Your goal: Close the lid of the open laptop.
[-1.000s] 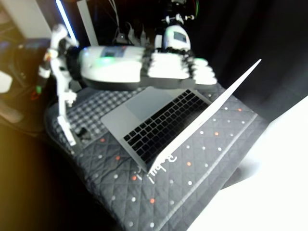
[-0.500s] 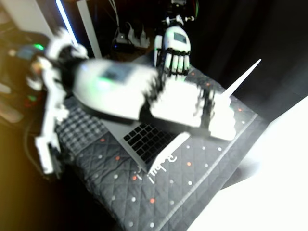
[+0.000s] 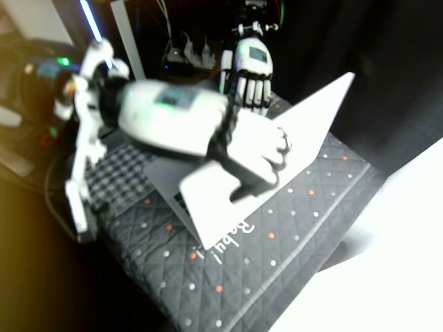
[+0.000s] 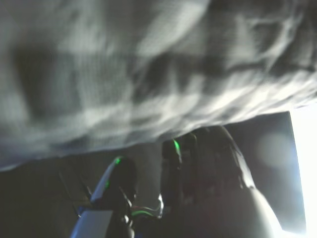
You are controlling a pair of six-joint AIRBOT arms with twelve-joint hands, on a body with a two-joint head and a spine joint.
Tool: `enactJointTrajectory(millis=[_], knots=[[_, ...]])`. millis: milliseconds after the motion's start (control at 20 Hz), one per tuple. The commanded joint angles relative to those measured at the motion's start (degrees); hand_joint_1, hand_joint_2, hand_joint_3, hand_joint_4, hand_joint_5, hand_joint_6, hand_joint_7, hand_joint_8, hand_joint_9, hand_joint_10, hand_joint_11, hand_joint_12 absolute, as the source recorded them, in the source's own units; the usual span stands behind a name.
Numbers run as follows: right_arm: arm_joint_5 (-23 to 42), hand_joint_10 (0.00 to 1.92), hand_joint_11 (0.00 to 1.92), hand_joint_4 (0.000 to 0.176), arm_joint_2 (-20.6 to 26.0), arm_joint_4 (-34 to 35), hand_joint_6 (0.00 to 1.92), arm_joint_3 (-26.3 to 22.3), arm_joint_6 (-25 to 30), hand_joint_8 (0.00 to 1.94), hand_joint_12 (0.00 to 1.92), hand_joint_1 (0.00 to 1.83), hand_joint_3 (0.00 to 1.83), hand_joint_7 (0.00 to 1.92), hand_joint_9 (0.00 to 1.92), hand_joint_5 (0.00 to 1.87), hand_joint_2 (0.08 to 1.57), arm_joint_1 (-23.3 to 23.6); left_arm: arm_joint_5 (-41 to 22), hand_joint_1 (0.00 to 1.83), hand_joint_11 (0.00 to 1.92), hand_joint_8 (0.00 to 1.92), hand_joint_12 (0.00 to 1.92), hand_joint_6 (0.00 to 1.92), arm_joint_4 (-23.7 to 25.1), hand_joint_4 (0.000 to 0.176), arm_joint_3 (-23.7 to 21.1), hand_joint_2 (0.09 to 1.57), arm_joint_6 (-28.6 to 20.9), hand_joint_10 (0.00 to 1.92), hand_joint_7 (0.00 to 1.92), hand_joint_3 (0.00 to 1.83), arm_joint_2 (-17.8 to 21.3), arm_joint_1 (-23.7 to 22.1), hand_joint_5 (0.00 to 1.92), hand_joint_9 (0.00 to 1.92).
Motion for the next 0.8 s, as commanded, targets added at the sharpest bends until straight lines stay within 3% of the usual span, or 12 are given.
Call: enactJointTrajectory(millis=[0, 50, 100, 250, 350, 400, 450, 500, 550, 600, 650, 750], knots=[[6.29, 1.92, 0.44, 0.134, 1.34, -3.31, 1.92, -1.39, 1.31, 1.88, 1.92, 0.54, 0.00, 0.18, 0.30, 0.30, 1.46, 0.45, -4.14, 0.55, 0.00, 0.00, 0.41, 0.01, -1.08, 0.033, -0.39, 1.41, -0.37, 0.00, 0.30, 0.00, 0.44, 0.32, 0.41, 0.22], [6.52, 1.92, 0.59, 0.168, 2.47, -8.93, 1.92, -2.56, 7.15, 1.88, 1.92, 0.54, 0.01, 0.23, 0.41, 0.34, 1.48, -0.05, -4.88, 0.52, 0.00, 0.00, 0.42, 0.01, -1.61, 0.042, -0.63, 1.42, -0.37, 0.01, 0.30, 0.00, 0.92, 0.66, 0.41, 0.23], [7.28, 1.87, 0.50, 0.000, 3.24, -15.73, 1.92, -2.94, 14.76, 1.76, 1.92, 0.45, 0.00, 0.17, 0.33, 0.09, 1.38, -1.07, -5.96, 0.46, 0.00, 0.00, 0.43, 0.00, -2.27, 0.047, -0.94, 1.42, -0.36, 0.01, 0.30, 0.00, 1.48, 1.17, 0.40, 0.23], [13.19, 1.75, 0.29, 0.000, 5.12, -26.16, 1.73, -3.99, 30.16, 1.59, 1.92, 0.37, 0.00, 0.12, 0.19, 0.00, 1.37, -6.81, -9.81, 0.58, 0.00, 0.01, 0.47, 0.01, -4.02, 0.010, -2.22, 1.41, 0.13, 0.02, 0.33, 0.00, 3.34, 2.87, 0.42, 0.25], [16.34, 1.71, 0.09, 0.000, 6.18, -27.04, 1.74, -4.62, 32.79, 1.56, 1.92, 0.30, 0.00, 0.21, 0.15, 0.07, 1.36, -10.29, -12.40, 0.55, 0.00, 0.05, 1.07, 0.04, -4.52, 0.029, -2.87, 1.42, 0.23, 0.09, 0.44, 0.00, 4.40, 3.35, 0.47, 0.37], [17.08, 1.65, 0.02, 0.000, 6.37, -28.62, 1.72, -4.66, 35.42, 1.48, 1.92, 0.24, 0.00, 0.19, 0.10, 0.03, 1.32, -11.66, -15.88, 0.58, 0.00, 0.11, 1.42, 0.08, -5.16, 0.010, -3.72, 1.43, 0.50, 0.18, 0.56, 0.00, 5.77, 4.08, 0.56, 0.48], [17.18, 1.65, 0.16, 0.000, 6.38, -29.53, 1.66, -4.69, 36.96, 1.45, 1.92, 0.33, 0.00, 0.21, 0.19, 0.00, 1.31, -12.21, -18.15, 0.93, 0.20, 1.49, 1.82, 1.30, -5.65, 0.000, -4.24, 1.41, 0.73, 1.19, 0.53, 0.01, 6.57, 4.60, 0.47, 0.39], [17.18, 1.64, 0.25, 0.000, 6.54, -30.80, 1.59, -4.96, 38.79, 1.41, 1.92, 0.39, 0.00, 0.19, 0.23, 0.00, 1.31, -13.22, -22.54, 0.97, 0.25, 1.82, 1.90, 1.65, -6.42, 0.000, -5.11, 1.45, 0.82, 1.55, 0.50, 0.00, 8.01, 5.59, 0.37, 0.33], [17.19, 1.71, 0.29, 0.000, 7.00, -31.01, 1.63, -5.52, 39.26, 1.46, 1.92, 0.37, 0.00, 0.16, 0.22, 0.00, 1.34, -14.51, -26.70, 0.96, 0.26, 1.90, 1.92, 1.75, -7.20, 0.000, -5.81, 1.47, 0.89, 1.69, 0.47, 0.00, 9.27, 6.32, 0.36, 0.29], [17.37, 1.41, 0.11, 0.000, 7.36, -31.01, 0.97, -5.97, 39.26, 1.07, 1.92, 0.36, 0.00, 0.05, 0.06, 0.00, 1.32, -15.70, -29.72, 1.16, 0.28, 1.91, 1.92, 1.73, -7.87, 0.000, -6.35, 1.45, 1.53, 1.87, 0.42, 0.00, 10.32, 6.71, 0.34, 0.43], [17.52, 1.72, 0.20, 0.000, 7.48, -31.01, 1.35, -6.26, 39.38, 1.43, 1.92, 0.45, 0.00, 0.15, 0.12, 0.04, 1.34, -17.22, -33.17, 1.20, 0.36, 1.92, 1.92, 1.70, -8.49, 0.000, -6.87, 1.43, 2.40, 1.91, 0.39, 0.00, 11.32, 6.99, 0.44, 0.43], [17.86, 1.84, 0.16, 0.000, 7.47, -31.01, 1.58, -6.63, 40.16, 1.62, 1.92, 0.39, 0.00, 0.17, 0.13, 0.02, 1.31, -19.91, -39.14, 1.01, 0.43, 1.92, 1.92, 1.80, -9.51, 0.000, -7.54, 1.47, 4.31, 1.92, 0.47, 0.01, 12.89, 7.05, 0.35, 0.42]])
